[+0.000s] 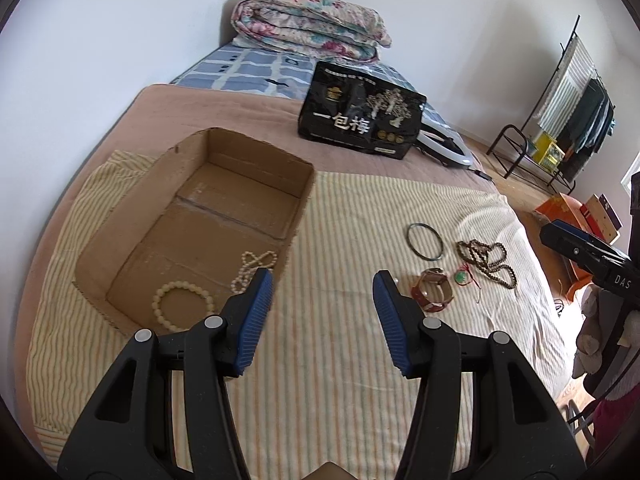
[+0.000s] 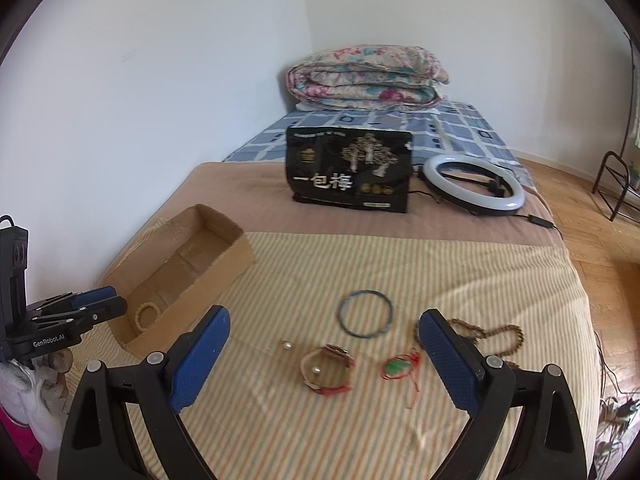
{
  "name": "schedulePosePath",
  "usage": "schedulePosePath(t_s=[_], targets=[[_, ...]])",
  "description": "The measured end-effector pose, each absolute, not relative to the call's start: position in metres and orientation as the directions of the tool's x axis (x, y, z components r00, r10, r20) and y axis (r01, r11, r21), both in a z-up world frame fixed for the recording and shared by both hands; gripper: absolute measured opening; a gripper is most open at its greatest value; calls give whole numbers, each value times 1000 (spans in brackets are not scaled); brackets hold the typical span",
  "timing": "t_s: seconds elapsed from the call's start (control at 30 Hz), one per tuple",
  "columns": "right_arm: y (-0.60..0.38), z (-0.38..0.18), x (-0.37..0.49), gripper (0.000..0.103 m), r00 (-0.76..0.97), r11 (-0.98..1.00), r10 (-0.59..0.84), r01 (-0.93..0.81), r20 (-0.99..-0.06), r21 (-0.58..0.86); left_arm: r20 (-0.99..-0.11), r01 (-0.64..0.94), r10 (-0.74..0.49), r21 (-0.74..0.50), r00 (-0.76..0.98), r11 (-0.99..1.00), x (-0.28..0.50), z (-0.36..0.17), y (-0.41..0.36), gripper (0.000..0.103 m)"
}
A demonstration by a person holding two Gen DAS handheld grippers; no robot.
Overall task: Organize jewelry
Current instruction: 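Move both tools back over the remaining jewelry on the sheet, then close the left tool on the red-strap watch while the right tool grasps the green jade pendant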
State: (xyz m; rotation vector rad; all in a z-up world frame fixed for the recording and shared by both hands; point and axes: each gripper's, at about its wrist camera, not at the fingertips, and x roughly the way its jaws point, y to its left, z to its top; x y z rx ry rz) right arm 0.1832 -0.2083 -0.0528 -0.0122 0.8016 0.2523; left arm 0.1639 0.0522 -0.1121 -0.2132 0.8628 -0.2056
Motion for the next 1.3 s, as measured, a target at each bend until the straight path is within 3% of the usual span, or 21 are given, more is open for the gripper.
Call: schedulePosePath(t_s=[0.53, 0.97, 1.07, 1.23, 1.3], targets=[[-287, -80, 172, 96, 658, 987, 159, -118, -736, 108, -756, 190, -336, -278, 561, 942, 185, -131, -7, 53], [-289, -128, 182, 73, 582, 973, 220, -187, -783, 135, -793, 293, -378, -261, 477, 920, 210, -160, -56, 53], [-286, -139, 187, 69, 561, 968, 234, -213, -794, 134, -807, 310, -383, -260, 450, 914, 216, -170, -65, 45], [-277, -158, 195, 59, 529, 960, 239, -255, -814, 117, -826, 333, -389, -262, 408, 906, 225, -187, -80, 43], [-275, -165, 199, 55, 516, 957, 241, -268, -822, 113, -833, 338, -386, -259, 396, 905, 228, -193, -85, 37]])
